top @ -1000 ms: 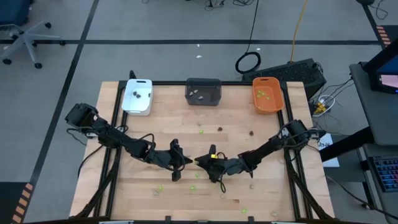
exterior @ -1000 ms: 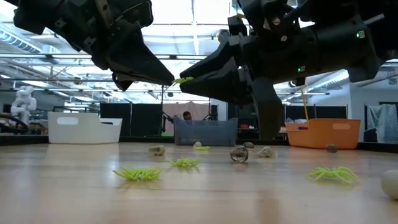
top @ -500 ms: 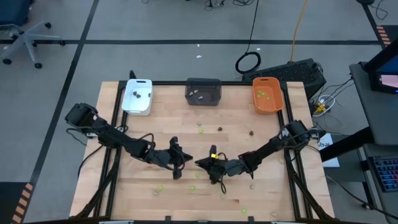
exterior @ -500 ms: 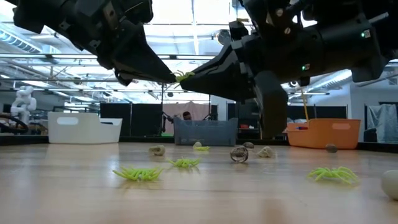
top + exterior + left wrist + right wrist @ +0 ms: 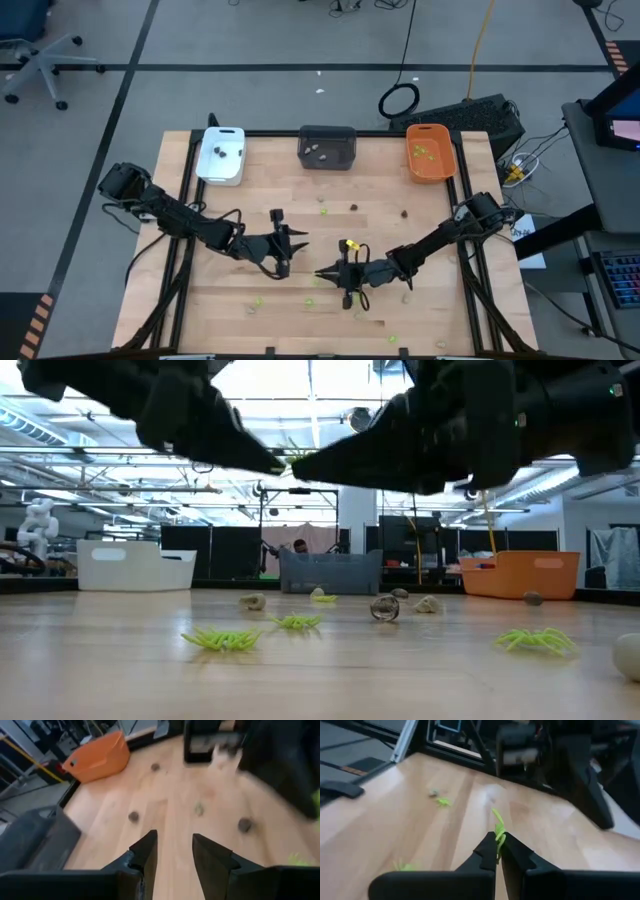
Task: Sort Halloween decoration
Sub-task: Put the green toy spider into the orange bin, then put the white toy skull into the black bin
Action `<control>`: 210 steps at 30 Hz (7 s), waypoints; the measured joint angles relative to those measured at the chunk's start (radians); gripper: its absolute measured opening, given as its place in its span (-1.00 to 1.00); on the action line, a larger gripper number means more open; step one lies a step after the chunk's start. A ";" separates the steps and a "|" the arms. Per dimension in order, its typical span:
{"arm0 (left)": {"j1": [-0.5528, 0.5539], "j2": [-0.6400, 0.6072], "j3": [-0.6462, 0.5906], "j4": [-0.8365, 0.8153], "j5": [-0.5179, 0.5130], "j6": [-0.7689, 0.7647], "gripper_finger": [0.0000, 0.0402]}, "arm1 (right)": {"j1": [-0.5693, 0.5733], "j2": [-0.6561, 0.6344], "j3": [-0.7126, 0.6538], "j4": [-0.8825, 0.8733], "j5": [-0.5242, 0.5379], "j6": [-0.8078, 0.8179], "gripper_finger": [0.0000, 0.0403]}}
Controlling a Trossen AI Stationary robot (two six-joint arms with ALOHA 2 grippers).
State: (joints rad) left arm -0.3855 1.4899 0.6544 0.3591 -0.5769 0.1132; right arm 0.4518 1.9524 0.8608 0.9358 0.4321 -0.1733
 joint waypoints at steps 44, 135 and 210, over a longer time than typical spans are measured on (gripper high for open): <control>0.019 0.000 -0.181 0.208 0.102 -0.082 -0.37 | -0.136 -0.204 0.000 -0.267 -0.089 -0.705 -1.00; 0.019 0.000 -0.180 0.206 0.102 -0.168 -0.37 | -1.162 -0.745 -0.001 -1.686 0.156 0.415 -0.19; 0.104 0.386 -0.174 0.426 0.277 -0.313 -0.14 | -0.133 -0.643 -0.449 -0.342 0.056 0.082 -0.16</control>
State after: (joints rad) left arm -0.2817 1.8755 0.4805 0.7849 -0.2995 -0.1994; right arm 0.3191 1.3098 0.4116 0.5935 0.4881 -0.0910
